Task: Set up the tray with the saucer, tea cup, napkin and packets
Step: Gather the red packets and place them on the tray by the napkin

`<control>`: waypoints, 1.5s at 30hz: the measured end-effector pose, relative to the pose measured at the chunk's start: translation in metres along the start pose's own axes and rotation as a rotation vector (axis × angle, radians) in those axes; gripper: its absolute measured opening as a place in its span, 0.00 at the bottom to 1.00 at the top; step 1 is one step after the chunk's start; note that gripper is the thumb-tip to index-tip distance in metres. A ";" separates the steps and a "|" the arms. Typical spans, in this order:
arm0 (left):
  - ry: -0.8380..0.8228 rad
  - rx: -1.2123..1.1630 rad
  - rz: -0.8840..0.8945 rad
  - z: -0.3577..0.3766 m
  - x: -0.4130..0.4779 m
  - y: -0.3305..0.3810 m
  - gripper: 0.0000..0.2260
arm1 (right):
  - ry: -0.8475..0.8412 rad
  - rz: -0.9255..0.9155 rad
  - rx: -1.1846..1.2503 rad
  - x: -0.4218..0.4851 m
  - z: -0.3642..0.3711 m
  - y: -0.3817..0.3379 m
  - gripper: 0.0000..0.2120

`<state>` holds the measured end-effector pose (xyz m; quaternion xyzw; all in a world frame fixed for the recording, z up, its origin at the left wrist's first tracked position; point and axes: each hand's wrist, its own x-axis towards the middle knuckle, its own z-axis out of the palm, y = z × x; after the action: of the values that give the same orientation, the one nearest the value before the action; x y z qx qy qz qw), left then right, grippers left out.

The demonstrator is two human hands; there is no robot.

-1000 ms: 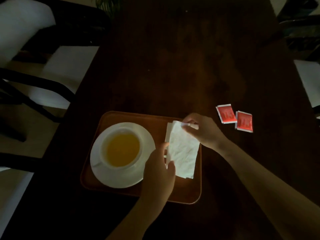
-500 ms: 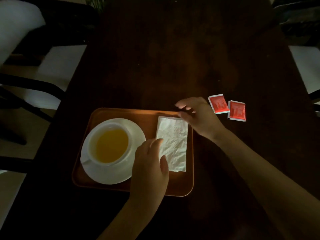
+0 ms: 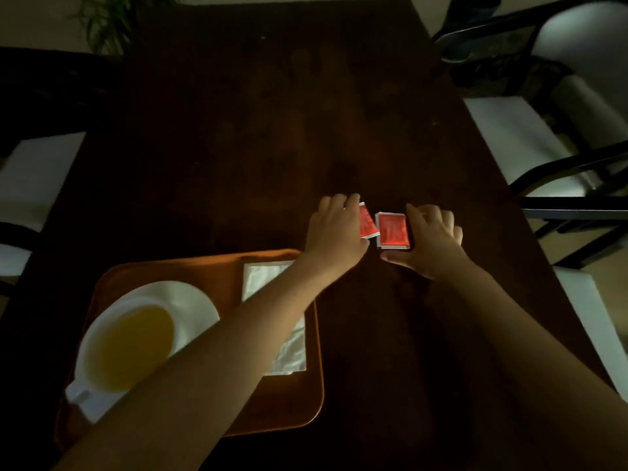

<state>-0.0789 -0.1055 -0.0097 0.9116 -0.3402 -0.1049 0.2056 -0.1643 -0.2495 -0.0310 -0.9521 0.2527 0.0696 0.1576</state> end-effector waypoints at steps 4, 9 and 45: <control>-0.152 0.055 0.032 0.006 0.027 -0.009 0.38 | 0.026 -0.028 0.052 0.003 0.005 0.008 0.41; -0.177 -0.005 0.092 0.008 0.027 -0.019 0.36 | 0.069 -0.086 0.137 0.006 0.007 0.016 0.37; -0.342 -0.530 -0.174 -0.011 0.049 -0.023 0.15 | 0.146 -0.148 0.222 0.000 0.028 -0.032 0.39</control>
<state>-0.0253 -0.1193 -0.0122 0.8212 -0.2515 -0.3584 0.3659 -0.1499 -0.2139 -0.0488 -0.9474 0.1985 -0.0397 0.2478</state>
